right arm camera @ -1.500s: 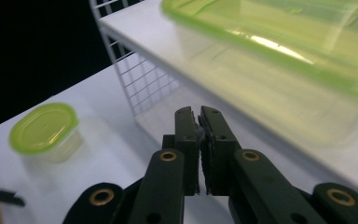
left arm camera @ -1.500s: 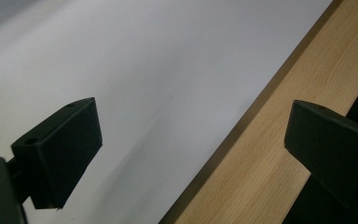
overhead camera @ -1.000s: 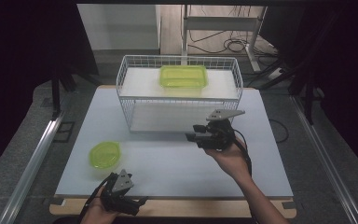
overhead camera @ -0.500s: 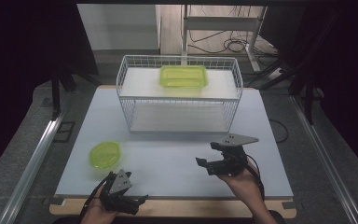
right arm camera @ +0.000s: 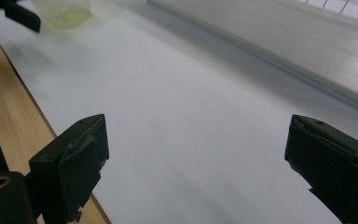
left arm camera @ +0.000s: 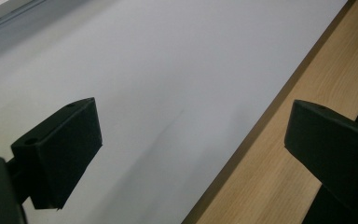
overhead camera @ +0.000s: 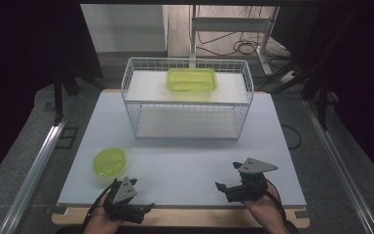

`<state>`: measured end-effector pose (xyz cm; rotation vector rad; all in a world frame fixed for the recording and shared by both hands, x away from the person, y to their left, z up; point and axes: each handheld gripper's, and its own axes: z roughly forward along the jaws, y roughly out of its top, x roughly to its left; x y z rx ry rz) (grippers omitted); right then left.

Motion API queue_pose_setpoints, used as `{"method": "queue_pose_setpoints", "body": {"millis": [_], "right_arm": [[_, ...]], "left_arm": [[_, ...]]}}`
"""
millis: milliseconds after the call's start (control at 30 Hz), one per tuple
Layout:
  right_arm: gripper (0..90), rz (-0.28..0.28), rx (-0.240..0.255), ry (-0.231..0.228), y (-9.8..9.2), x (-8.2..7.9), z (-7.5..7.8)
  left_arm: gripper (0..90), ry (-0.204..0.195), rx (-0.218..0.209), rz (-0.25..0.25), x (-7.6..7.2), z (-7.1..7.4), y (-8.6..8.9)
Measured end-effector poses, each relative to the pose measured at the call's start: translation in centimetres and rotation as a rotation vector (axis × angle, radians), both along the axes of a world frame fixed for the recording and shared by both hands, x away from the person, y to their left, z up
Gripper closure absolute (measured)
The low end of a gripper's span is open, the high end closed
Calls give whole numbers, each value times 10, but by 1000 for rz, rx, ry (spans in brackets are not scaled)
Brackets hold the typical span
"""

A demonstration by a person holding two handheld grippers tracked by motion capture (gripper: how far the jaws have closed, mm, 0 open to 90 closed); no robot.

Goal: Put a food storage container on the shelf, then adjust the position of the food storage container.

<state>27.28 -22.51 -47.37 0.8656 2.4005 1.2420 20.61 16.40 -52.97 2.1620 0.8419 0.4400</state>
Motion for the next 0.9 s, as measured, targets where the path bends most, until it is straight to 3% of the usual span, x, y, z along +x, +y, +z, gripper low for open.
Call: {"method": "queue_pose_setpoints", "body": {"millis": [133, 267, 467, 500, 633, 733, 800, 867, 900], "right_arm": [[61, -11, -36, 24, -6, -1, -15], [62, 3, -56, 57, -3, 2, -25], [62, 15, -64, 48, 0, 1, -24], [62, 10, -58, 47, -1, 2, -24], [62, 2, -61, 50, -3, 4, -25], [63, -1, -69, 51, -3, 5, -25], [65, 1, -70, 50, -3, 5, -25], [73, 6, -73, 52, -3, 5, -25], [75, 12, -75, 54, -2, 4, -25]], "left_arm": [[36, 2, 27, 6, 0, -2, -2], [35, 11, 25, 14, 1, -1, -1], [27, 40, 17, 46, 3, 1, 0], [21, 32, 49, 54, 3, 2, -1], [19, 9, 58, 53, 3, 7, 0], [86, -46, 80, 86, 5, 16, 7], [122, -50, 70, 94, 6, 18, 11], [250, -39, 34, 103, 8, 22, 21], [382, -23, -7, 99, 11, 24, 30]]}}
